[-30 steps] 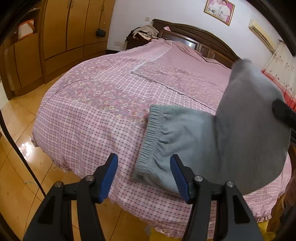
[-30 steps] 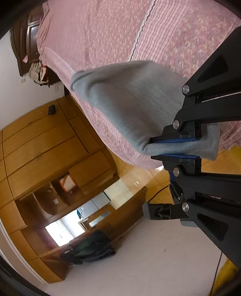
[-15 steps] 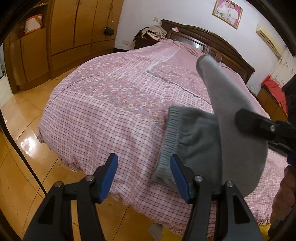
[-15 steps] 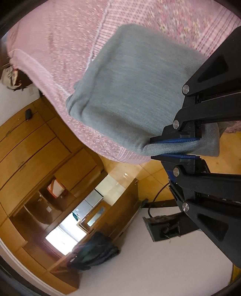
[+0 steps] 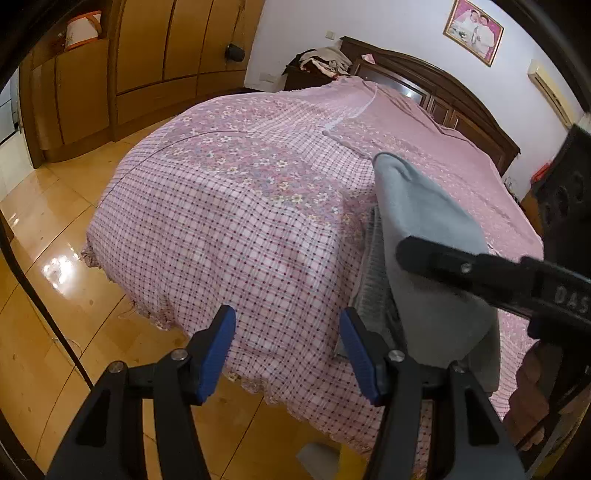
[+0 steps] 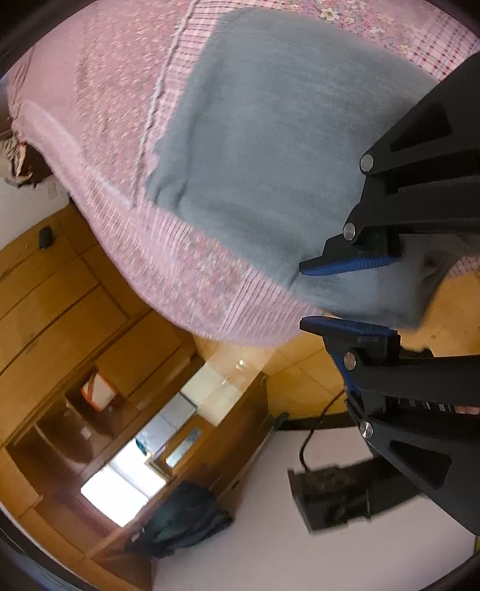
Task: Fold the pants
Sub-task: 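Open the right tool and release the folded edge onto the bundle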
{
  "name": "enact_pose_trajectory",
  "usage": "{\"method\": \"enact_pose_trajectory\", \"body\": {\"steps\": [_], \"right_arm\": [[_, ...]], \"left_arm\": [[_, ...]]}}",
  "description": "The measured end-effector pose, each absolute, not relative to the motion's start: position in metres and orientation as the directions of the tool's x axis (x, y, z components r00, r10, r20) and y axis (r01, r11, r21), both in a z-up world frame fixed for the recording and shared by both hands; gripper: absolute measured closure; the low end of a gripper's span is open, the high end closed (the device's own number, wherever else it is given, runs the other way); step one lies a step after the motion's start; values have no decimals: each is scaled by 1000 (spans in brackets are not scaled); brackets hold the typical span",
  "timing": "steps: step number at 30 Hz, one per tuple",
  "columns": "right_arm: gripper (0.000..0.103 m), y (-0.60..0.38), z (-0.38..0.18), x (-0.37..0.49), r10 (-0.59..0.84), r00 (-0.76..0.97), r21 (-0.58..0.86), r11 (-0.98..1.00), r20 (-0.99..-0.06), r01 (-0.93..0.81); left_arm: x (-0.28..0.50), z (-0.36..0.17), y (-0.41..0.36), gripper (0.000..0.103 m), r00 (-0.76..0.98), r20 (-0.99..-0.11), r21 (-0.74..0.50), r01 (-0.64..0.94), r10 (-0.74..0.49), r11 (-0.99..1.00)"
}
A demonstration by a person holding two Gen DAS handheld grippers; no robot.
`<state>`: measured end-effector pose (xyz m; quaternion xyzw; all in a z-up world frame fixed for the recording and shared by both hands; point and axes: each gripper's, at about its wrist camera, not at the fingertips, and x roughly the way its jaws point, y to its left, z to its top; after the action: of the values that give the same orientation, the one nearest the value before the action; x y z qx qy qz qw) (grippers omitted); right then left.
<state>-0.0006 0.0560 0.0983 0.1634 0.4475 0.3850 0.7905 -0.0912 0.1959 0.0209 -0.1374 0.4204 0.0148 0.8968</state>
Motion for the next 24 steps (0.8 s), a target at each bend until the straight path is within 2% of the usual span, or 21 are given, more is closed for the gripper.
{"method": "enact_pose_trajectory", "body": {"steps": [4,8,17,21,24], "right_arm": [[74,45,122,-15,747,360,548,658,-559,-516],[74,26,134,-30,710,399,490,695,-579,-526],[74,-15,118,-61,559,462,320,806,-688,-498],[74,-23,109,-70,565,444,336,802,-695,-494],[74,-26,105,-74,574,435,349,796,-693,-494]], "left_arm": [[-95,22,200,41,652,-754,-236,-152,-82,960],[-99,28,200,41,662,-745,-241,-157,-79,958],[-115,70,188,41,729,-670,-293,-83,-143,952],[-109,77,168,41,729,-655,-305,-16,-198,952],[-103,70,156,43,722,-670,-288,-38,-173,957]]}}
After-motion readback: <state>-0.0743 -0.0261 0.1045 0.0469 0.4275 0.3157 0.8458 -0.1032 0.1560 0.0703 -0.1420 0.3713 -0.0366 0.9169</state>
